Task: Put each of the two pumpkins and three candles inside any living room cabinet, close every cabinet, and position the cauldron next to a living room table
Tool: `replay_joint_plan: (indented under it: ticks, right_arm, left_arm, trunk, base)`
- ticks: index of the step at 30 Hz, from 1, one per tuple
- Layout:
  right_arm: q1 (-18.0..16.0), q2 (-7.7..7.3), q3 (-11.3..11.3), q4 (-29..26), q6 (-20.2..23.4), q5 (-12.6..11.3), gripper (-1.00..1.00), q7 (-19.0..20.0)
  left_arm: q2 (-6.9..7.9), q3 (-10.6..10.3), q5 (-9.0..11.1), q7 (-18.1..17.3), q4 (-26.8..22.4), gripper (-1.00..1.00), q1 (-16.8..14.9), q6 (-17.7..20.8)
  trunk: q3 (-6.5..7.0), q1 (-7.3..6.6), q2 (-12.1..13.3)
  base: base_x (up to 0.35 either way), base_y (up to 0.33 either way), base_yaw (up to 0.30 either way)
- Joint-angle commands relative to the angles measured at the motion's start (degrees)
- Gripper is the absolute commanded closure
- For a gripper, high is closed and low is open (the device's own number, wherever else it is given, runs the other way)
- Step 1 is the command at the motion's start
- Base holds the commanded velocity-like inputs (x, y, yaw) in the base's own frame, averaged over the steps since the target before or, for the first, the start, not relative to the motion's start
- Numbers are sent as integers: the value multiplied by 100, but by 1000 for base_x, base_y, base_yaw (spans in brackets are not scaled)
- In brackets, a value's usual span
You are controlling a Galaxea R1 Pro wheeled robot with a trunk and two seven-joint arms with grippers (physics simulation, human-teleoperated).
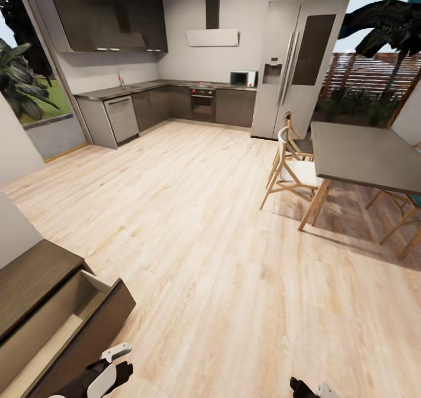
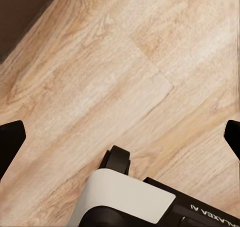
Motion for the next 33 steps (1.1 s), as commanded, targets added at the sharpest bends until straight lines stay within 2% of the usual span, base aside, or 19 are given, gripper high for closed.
replay_joint_plan:
  ticks: [1,33]
  right_arm:
    - [-3,-2,49,-5,-16,-45,-100,-30]
    - [-3,3,49,-5,-16,-48,-100,-30]
  left_arm:
    - [7,-45,47,46,-21,-100,0,22]
    - [5,-52,29,41,-29,-100,0,21]
  trunk:
    - [-1,0,-3]
    - [132,0,-3]
  base:
    - [0,0,-278]
    - [0,0,-278]
